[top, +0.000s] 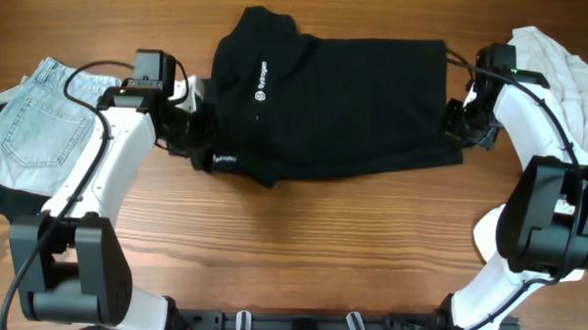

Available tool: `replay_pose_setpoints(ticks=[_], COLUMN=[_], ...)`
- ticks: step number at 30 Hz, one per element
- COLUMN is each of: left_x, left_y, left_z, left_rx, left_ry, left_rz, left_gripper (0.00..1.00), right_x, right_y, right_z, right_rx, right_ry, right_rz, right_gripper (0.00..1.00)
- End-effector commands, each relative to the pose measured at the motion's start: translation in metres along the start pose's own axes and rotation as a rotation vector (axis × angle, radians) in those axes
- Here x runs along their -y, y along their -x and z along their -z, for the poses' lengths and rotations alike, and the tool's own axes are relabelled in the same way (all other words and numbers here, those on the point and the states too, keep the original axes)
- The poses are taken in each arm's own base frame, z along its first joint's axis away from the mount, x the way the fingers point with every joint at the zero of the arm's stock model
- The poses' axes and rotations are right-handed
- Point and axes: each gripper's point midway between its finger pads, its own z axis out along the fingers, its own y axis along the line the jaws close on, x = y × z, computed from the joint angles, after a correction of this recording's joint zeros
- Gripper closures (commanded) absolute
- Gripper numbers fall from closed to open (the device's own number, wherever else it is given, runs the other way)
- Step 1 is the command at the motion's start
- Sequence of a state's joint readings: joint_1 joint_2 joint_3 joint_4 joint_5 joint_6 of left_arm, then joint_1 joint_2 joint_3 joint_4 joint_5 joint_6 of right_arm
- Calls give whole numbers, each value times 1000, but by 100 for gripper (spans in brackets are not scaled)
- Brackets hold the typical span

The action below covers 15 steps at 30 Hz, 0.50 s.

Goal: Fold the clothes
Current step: 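Lay the black shirt flat on the table with both grippers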

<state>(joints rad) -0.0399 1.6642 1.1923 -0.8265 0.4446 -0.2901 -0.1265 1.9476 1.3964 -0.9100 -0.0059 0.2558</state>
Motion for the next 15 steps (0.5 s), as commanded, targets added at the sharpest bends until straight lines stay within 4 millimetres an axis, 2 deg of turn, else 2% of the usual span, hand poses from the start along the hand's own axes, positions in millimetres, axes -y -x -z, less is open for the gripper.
replay_pose_setpoints(ticks=[1, 4, 6, 7, 9, 10, 12, 15], left_x=[7, 6, -6, -18, -28, -30, -34, -38], left_y=[20, 38, 46, 51, 53, 53, 52, 57], left_z=[1, -3, -7, -8, -15, -18, -27, -37], left_rx=[62, 125, 157, 181, 185, 180, 163, 161], left_ry=[-62, -56, -1, 56, 99, 101, 109, 110], left_rz=[59, 68, 87, 126, 141, 143, 148, 150], left_gripper=[96, 96, 96, 96, 96, 96, 96, 96], right_x=[-5, -18, -25, -22, -1, 4, 7, -9], right_y=[13, 12, 2, -4, -6, -4, 16, 41], right_z=[3, 4, 5, 5, 8, 10, 19, 24], right_rx=[52, 50, 13, -13, -30, -18, 63, 153], right_ry=[39, 110, 158, 147, 74, 62, 98, 199], right_rz=[17, 115, 163, 158, 15, -27, -99, -85], right_gripper=[96, 96, 96, 96, 96, 96, 96, 95])
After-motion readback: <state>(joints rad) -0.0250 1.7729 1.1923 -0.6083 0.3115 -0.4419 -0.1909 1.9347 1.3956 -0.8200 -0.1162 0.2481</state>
